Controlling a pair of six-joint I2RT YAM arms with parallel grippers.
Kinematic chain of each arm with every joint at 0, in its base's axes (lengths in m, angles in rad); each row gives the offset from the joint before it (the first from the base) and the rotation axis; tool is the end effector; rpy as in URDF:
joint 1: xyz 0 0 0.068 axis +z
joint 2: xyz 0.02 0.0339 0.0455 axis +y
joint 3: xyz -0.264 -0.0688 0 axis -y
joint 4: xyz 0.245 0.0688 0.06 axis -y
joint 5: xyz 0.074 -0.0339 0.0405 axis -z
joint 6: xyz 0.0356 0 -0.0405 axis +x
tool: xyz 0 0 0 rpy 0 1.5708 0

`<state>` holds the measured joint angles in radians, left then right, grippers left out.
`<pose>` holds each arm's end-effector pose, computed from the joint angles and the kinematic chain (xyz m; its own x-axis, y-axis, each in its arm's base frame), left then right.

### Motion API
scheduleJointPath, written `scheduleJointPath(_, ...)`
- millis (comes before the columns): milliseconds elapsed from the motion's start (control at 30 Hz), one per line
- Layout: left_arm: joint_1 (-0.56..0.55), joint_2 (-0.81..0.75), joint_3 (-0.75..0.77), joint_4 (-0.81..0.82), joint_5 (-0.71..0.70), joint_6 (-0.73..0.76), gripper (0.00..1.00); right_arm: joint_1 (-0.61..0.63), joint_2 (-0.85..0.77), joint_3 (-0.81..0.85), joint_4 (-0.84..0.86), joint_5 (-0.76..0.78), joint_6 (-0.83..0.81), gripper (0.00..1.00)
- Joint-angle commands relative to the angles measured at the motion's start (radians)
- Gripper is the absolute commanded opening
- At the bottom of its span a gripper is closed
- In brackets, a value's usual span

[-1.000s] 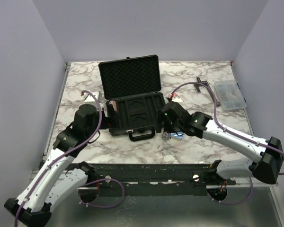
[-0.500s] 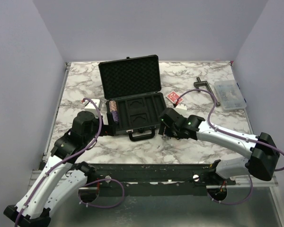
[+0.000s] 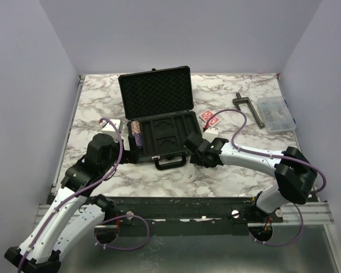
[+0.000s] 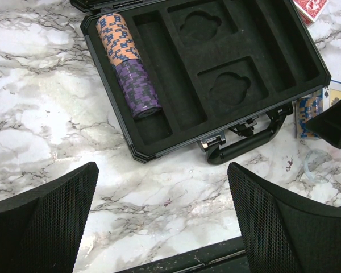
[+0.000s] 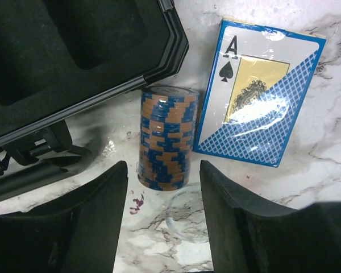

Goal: Pack up texas hold em set

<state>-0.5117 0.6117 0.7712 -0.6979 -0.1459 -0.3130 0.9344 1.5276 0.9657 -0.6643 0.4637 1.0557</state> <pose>0.1159 -0.0591 0.3073 -0.5410 -0.0456 -0.8398 0.2197 0.9562 -0.1934 0.1814 0.2187 0.1979 -0.8234 0.1954 -0.5328 0.1767 0.9805 0.0866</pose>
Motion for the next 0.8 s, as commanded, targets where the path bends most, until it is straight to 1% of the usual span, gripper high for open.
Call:
scheduleJointPath(0,0.002,-0.006,-0.013,-0.012,0.012,0.012,0.95,0.003,0.030,0.028,0.034,0.073,-0.005,0.57)
scheduleJointPath(333,0.002,-0.001,-0.015,-0.012,0.026,0.014,0.95,-0.012,0.073,0.030,0.065,0.084,-0.041,0.51)
scheduleJointPath(767,0.000,-0.014,-0.016,-0.012,0.034,0.014,0.95,-0.019,0.116,0.020,0.085,0.051,-0.057,0.49)
